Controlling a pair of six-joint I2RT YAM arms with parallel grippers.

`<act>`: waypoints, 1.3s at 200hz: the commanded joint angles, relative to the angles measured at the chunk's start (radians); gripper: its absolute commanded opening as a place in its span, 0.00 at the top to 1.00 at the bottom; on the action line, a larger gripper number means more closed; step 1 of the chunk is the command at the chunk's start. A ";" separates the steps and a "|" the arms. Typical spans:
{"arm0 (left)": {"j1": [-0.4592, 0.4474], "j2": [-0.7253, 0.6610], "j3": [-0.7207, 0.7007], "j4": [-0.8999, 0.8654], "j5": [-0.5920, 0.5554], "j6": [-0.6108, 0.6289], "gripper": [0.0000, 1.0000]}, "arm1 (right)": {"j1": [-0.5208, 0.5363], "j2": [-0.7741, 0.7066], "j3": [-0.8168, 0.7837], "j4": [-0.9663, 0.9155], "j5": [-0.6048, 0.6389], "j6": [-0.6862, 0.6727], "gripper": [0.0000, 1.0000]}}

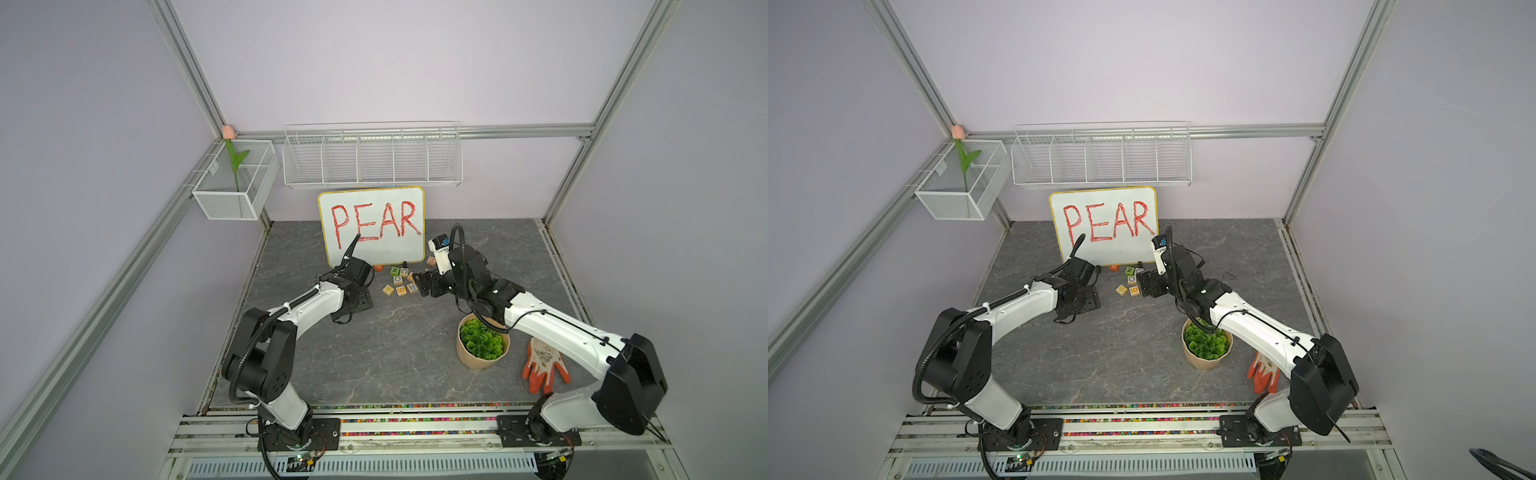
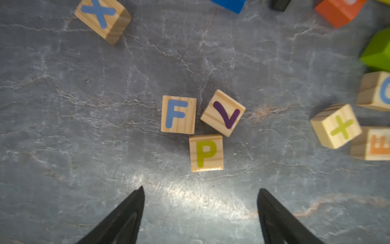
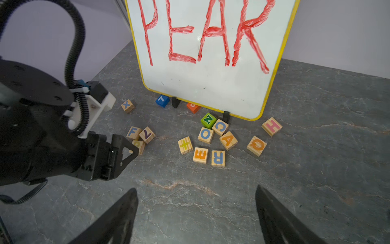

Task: Spell the uppercase word “pear” with letter blocks
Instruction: Pick up the letter block from the center of the board.

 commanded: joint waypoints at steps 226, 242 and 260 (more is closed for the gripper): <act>0.031 0.078 -0.002 0.079 0.006 0.059 0.72 | 0.102 0.007 -0.043 0.140 -0.028 -0.091 0.11; 0.029 0.009 -0.049 0.080 0.017 0.066 0.72 | 0.102 -0.002 -0.049 0.144 -0.015 -0.091 0.11; 0.028 -0.067 -0.100 0.071 0.052 0.077 0.72 | 0.102 -0.015 -0.057 0.144 -0.012 -0.095 0.11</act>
